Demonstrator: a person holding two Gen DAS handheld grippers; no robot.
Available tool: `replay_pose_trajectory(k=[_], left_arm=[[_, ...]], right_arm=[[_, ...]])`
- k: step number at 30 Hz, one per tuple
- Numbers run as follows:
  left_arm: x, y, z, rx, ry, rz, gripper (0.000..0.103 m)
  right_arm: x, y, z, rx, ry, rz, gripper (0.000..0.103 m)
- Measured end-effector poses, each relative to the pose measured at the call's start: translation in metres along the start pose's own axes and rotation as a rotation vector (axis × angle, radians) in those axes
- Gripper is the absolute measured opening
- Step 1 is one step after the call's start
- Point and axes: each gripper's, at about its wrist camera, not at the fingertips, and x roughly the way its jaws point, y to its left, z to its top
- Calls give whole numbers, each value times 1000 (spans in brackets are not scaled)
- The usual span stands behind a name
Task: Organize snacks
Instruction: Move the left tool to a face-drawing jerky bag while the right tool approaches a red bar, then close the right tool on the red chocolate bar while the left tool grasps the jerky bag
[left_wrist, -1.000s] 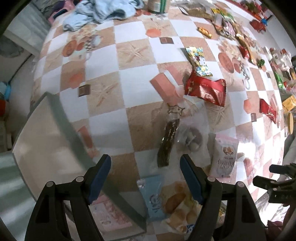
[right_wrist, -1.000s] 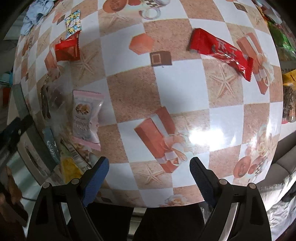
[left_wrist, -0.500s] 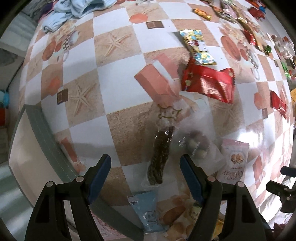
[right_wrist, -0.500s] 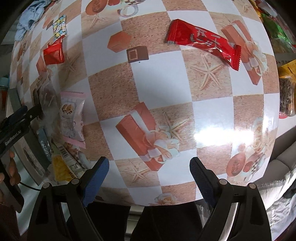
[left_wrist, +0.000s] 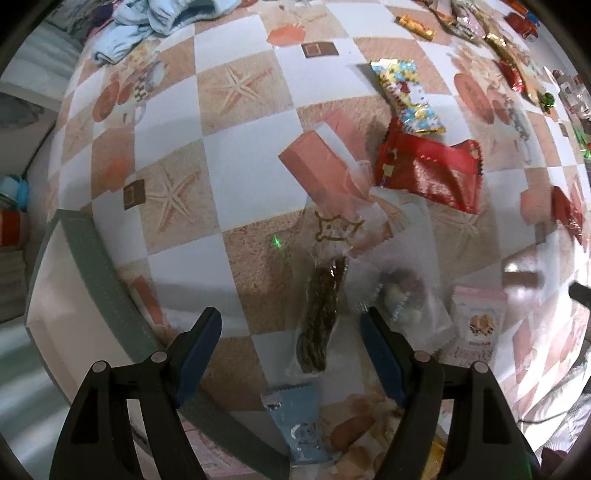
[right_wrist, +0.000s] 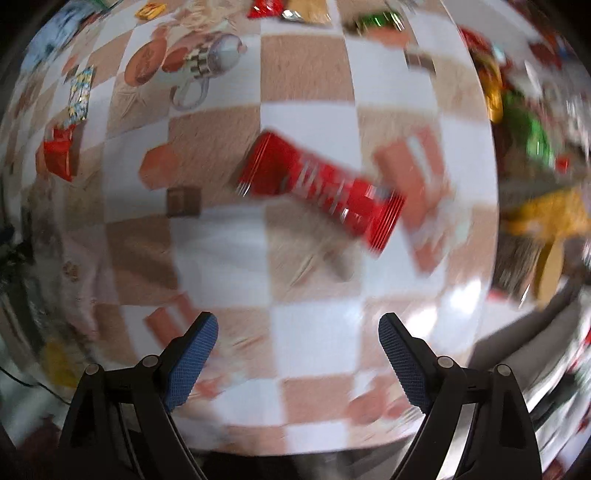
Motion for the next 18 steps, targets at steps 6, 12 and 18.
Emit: replay_pose_trajectory(k=[6, 12, 18], left_arm=[[-10, -2, -3, -6, -12, -7, 80], [-4, -10, 0, 10, -4, 3, 80], [10, -19, 5, 26, 22, 8, 80]], right_arm=[[6, 2, 30, -196, -31, -64, 90], [12, 2, 54, -285, -53, -19, 91], [8, 3, 64, -277, -60, 31, 91]])
